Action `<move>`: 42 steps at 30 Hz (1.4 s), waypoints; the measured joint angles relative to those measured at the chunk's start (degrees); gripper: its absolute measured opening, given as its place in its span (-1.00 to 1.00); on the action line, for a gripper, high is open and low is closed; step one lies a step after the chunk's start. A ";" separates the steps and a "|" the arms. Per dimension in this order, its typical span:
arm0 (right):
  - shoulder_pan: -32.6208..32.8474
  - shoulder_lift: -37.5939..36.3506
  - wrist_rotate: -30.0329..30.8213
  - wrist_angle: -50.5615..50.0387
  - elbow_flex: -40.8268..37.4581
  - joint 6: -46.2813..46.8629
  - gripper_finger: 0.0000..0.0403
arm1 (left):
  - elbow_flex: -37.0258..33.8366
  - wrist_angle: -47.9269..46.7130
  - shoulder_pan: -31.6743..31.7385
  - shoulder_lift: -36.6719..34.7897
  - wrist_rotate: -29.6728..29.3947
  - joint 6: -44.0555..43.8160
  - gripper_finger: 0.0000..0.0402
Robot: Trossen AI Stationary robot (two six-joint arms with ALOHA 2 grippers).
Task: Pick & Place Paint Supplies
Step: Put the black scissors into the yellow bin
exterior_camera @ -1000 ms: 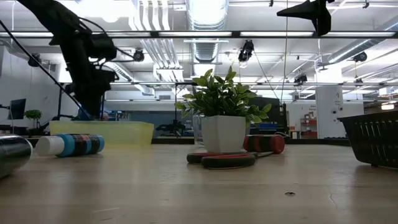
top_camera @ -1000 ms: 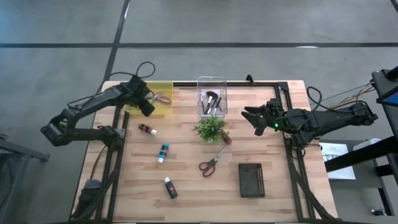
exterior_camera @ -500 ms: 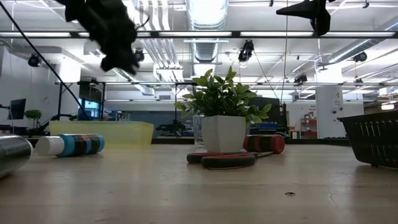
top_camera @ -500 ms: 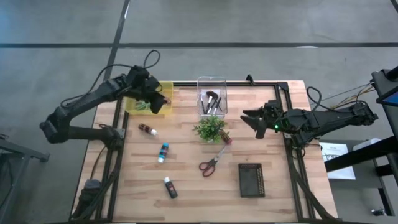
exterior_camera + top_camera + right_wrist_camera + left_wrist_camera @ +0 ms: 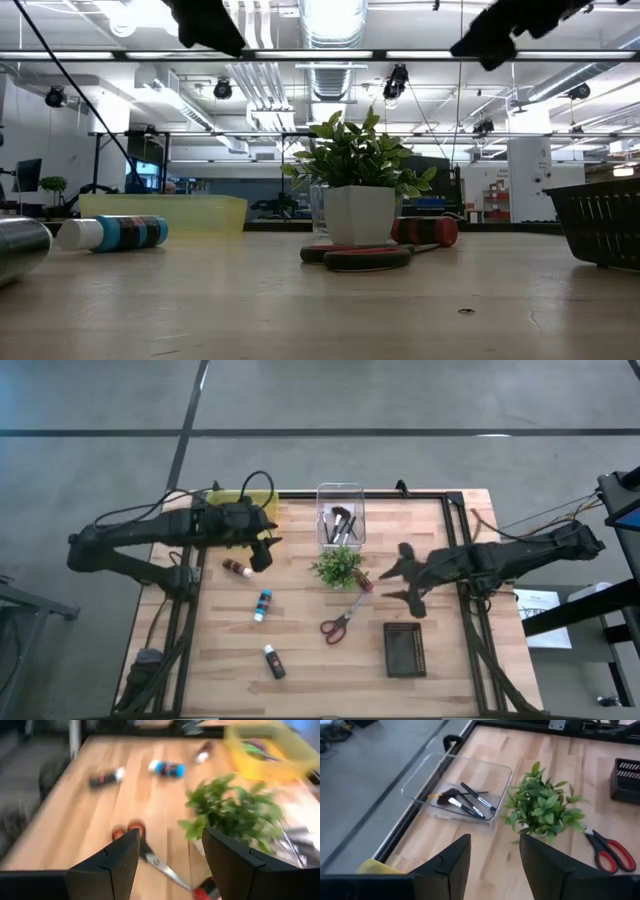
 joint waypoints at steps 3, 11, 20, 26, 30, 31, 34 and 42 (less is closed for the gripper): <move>0.07 4.52 -4.13 0.21 0.00 -7.08 0.07 | 0.12 0.41 -3.47 0.00 -3.40 -1.76 -0.12; 0.11 18.53 -10.43 2.55 0.00 -11.62 0.07 | 0.12 0.20 -7.32 0.00 -4.31 -9.29 -0.12; -0.13 30.60 -10.86 12.22 -0.02 -12.86 0.07 | 0.12 0.22 -7.81 0.00 -4.37 -9.75 -0.12; -1.35 36.91 -9.48 16.30 -0.02 -8.94 0.07 | 0.12 0.22 -7.81 0.00 -4.34 -9.72 -0.12; -2.18 39.39 -9.44 17.91 0.00 -7.09 0.07 | 0.12 0.22 -7.81 0.02 -4.37 -9.72 -0.12; -2.28 39.68 -9.44 17.82 -0.02 -7.04 0.07 | 0.12 0.20 -7.81 0.02 -4.34 -9.71 -0.12; -2.36 40.12 -9.42 18.42 0.00 -7.03 0.07 | 0.12 0.20 -7.81 0.02 -4.34 -9.70 -0.12; -3.89 39.80 -9.15 18.42 0.00 -6.88 0.07 | 0.12 0.21 -7.81 0.02 -4.32 -9.32 -0.12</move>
